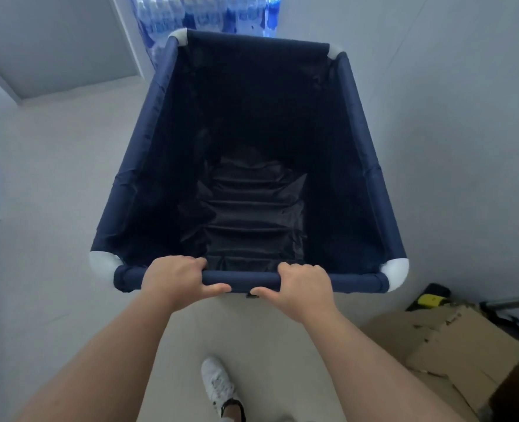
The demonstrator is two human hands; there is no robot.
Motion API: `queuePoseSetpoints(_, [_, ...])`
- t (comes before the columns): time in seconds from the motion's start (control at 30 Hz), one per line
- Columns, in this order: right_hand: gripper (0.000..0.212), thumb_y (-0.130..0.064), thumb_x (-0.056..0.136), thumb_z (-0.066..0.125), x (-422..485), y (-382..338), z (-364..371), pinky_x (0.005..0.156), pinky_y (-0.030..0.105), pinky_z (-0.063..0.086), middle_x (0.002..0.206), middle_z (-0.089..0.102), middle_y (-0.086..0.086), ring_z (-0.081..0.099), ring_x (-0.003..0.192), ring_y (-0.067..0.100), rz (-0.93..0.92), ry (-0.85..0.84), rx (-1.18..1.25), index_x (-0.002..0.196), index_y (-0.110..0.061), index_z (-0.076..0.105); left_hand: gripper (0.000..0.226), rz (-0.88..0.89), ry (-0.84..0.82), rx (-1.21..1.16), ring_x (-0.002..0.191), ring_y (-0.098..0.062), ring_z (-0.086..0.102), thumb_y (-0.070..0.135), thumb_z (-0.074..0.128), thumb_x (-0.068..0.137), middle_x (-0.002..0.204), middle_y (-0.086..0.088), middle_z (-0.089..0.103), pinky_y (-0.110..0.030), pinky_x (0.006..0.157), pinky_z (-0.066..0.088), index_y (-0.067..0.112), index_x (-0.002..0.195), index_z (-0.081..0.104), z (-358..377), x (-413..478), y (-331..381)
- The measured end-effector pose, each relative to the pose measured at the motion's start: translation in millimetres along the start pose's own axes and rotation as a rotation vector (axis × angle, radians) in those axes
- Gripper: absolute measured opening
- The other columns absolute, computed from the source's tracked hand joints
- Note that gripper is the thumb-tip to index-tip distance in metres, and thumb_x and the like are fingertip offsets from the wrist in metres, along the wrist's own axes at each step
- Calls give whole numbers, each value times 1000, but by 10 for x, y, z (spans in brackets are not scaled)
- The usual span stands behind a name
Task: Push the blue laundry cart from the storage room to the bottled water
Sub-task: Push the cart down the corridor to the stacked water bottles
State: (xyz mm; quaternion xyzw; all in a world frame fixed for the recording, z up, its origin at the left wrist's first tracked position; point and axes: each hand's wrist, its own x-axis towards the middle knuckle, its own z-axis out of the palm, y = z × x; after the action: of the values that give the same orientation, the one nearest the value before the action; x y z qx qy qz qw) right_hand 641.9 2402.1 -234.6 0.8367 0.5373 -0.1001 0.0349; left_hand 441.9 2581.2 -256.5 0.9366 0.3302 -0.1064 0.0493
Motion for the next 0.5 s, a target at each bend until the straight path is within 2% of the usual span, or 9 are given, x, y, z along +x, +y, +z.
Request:
queuePoseSetpoints(0.3, [82, -97, 66, 9, 687, 206, -104, 65, 36, 36, 68, 53, -11, 52, 62, 15, 6, 3, 19, 79, -26, 48, 79, 28, -16, 1, 58, -4, 51, 101, 11, 63, 64, 13, 56, -30, 51, 35, 34, 78, 52, -172, 729, -160])
queuePoseSetpoints(0.5, [80, -98, 66, 9, 1154, 426, -219, 55, 35, 27, 62, 48, -11, 47, 55, 14, -28, -31, 13, 74, -27, 43, 83, -5, -18, 14, 67, -8, 57, 101, 12, 61, 71, 13, 59, -31, 55, 38, 34, 84, 57, -306, 1164, -154])
